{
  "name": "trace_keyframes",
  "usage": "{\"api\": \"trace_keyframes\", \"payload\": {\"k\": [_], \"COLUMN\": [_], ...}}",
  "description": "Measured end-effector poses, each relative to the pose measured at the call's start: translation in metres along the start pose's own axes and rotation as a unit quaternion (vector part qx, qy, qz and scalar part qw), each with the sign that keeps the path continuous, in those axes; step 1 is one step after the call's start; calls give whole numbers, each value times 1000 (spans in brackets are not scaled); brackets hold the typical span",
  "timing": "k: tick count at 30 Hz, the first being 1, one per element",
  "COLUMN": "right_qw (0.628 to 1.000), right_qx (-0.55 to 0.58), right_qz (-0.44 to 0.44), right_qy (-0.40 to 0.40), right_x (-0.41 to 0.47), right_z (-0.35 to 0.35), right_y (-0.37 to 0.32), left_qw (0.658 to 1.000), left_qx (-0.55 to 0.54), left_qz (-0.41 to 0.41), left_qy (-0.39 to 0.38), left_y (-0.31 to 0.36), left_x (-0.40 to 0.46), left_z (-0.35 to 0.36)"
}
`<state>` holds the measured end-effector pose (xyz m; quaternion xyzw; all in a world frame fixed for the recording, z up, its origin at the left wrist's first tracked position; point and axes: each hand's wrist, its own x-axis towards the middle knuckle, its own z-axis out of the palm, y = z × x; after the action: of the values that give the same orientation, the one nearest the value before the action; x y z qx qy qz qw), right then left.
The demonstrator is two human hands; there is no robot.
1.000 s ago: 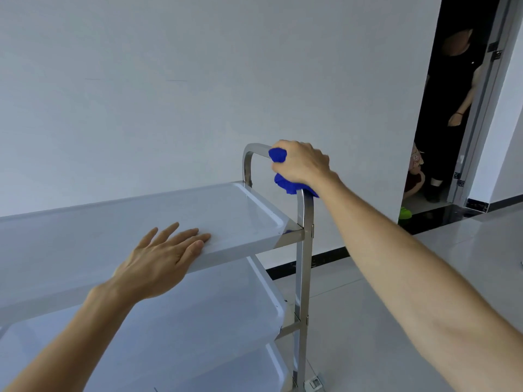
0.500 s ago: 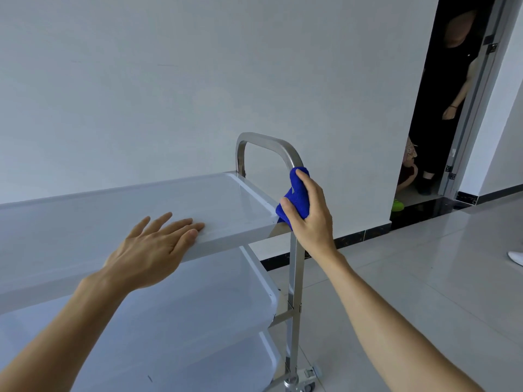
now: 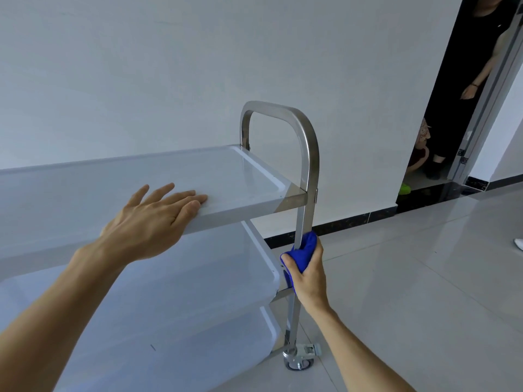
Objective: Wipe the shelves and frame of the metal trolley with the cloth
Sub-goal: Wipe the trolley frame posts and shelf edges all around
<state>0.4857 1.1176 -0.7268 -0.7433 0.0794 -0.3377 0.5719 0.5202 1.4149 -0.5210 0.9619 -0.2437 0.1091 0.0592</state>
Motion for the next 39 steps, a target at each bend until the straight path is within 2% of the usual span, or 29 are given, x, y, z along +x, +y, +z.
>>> {"api": "trace_keyframes", "payload": {"k": [2, 7, 9, 12, 15, 18, 27, 31, 34, 36, 39], "right_qw": [1000, 996, 994, 992, 994, 994, 993, 999, 995, 976, 919], "right_qx": [3, 5, -12, -57, -90, -75, -37, -22, -30, -103, -274], "right_qz": [6, -44, -56, -38, 18, 83, 93, 45, -85, -191, -280], "right_qy": [19, 76, 95, 107, 59, 13, -69, 2, 32, -8, -44], "right_x": [13, 63, 66, 44, 9, -7, -4, -24, -33, -29, -17], "right_z": [1, -3, 2, 13, 17, 16, 10, 4, 9, 16, 31], "right_y": [-13, -80, -81, -45, 14, 49, 42, 22, -8, -25, -36], "left_qw": [1000, 1000, 1000, 1000, 1000, 1000, 1000, 1000, 999, 996, 971], "left_qx": [-1, 3, 0, 3, 1, 0, -3, -6, 6, 12, -13], "left_qz": [-2, 2, 3, 4, -1, 0, -12, -11, 9, 41, 121], "left_qy": [0, 3, 6, 8, 5, 7, 8, 14, 38, 79, 208], "left_y": [1, 3, 2, 1, 1, 0, -8, -13, -14, -13, -12], "left_x": [1, 3, 4, 5, 7, 9, 5, 2, 2, 2, -8], "left_z": [-1, -1, -1, 0, 0, 0, -6, -2, 1, 1, 1]}}
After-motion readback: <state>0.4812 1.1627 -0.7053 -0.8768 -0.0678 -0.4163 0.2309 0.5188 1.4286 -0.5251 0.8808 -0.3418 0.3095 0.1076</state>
